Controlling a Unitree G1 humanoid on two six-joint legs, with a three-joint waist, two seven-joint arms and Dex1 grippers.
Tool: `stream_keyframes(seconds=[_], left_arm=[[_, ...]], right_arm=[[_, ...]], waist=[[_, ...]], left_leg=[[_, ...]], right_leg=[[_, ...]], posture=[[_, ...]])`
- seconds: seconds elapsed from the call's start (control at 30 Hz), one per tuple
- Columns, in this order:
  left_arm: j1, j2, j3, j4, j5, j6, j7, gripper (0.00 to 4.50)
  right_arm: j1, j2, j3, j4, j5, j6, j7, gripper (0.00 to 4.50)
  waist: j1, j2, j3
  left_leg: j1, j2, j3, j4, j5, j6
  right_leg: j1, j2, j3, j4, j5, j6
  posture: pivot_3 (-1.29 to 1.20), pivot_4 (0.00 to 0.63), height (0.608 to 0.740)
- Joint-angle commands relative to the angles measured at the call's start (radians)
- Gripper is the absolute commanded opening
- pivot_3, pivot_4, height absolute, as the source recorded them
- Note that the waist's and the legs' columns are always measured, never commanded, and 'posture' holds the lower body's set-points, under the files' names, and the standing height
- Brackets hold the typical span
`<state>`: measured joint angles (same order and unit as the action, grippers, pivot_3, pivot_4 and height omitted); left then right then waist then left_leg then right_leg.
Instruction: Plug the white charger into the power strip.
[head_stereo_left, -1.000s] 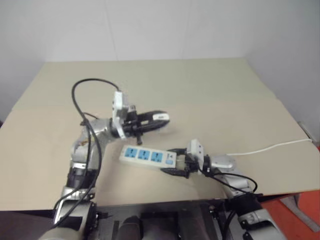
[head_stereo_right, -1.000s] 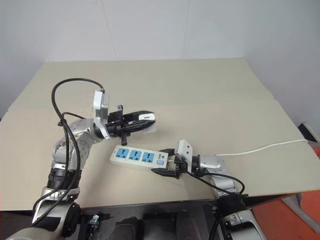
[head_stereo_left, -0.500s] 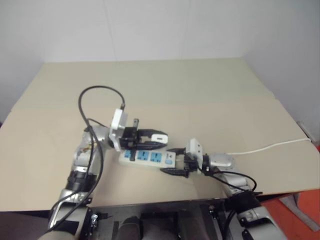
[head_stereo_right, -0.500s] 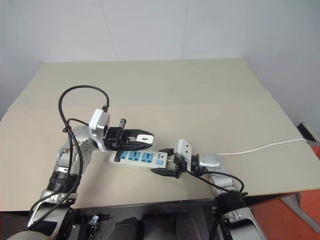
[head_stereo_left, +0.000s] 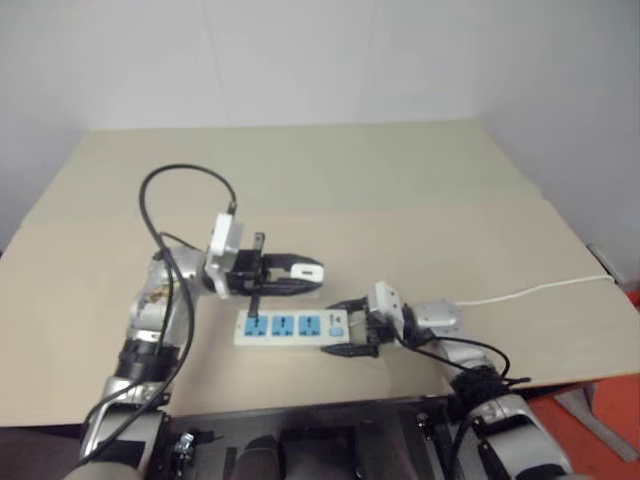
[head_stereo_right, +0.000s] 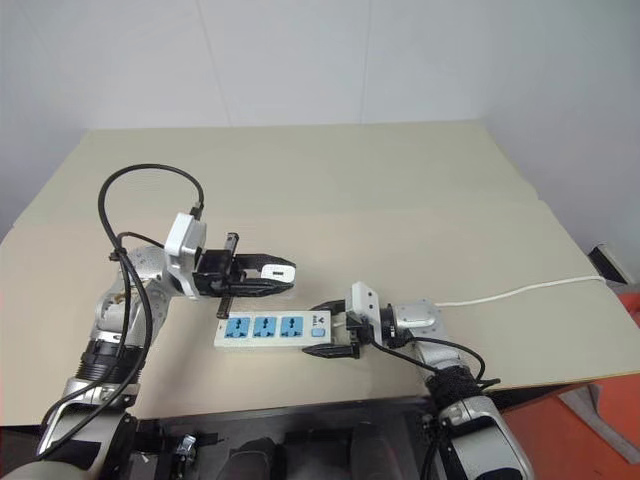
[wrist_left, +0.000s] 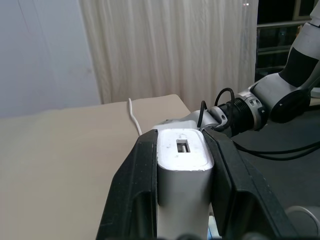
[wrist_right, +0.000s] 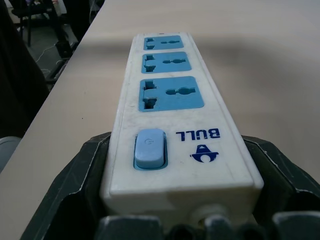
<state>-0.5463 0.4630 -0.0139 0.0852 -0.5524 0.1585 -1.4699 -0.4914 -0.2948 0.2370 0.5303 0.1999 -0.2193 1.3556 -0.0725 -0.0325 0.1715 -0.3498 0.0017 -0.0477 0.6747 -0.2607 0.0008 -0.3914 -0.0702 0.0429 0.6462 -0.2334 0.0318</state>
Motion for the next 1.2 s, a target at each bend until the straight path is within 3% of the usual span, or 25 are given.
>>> stream_keyframes(seconds=[0.03,0.37,1.2], left_arm=[[0.006,0.011,0.025,-0.06,-0.031,0.005,0.021,1.01],[0.022,0.018,0.025,-0.082,-0.042,0.016,0.034,1.01],[0.115,0.015,-0.006,-0.048,-0.013,-0.007,0.033,1.01]], right_arm=[[0.005,0.012,0.073,0.109,-0.084,-0.047,0.018,3.43],[-0.021,0.027,0.073,0.191,-0.093,-0.086,0.005,3.43],[-0.018,0.021,0.067,0.185,-0.09,-0.08,-0.013,3.43]], waist=[[-0.001,0.0,0.0],[0.002,0.001,-0.001],[0.003,0.001,-0.001]], left_leg=[[0.002,0.001,0.0,-0.001,0.0,0.0],[0.008,0.013,0.006,-0.001,0.0,0.0],[0.008,0.014,0.008,-0.001,0.0,0.0]], right_leg=[[0.002,0.001,0.0,0.0,0.0,0.0],[0.004,0.015,0.001,0.0,0.0,-0.001],[0.004,0.015,0.002,0.0,0.0,-0.003]], posture=[[0.0,0.15,0.74],[0.0,0.15,0.74],[0.0,0.15,0.74]])
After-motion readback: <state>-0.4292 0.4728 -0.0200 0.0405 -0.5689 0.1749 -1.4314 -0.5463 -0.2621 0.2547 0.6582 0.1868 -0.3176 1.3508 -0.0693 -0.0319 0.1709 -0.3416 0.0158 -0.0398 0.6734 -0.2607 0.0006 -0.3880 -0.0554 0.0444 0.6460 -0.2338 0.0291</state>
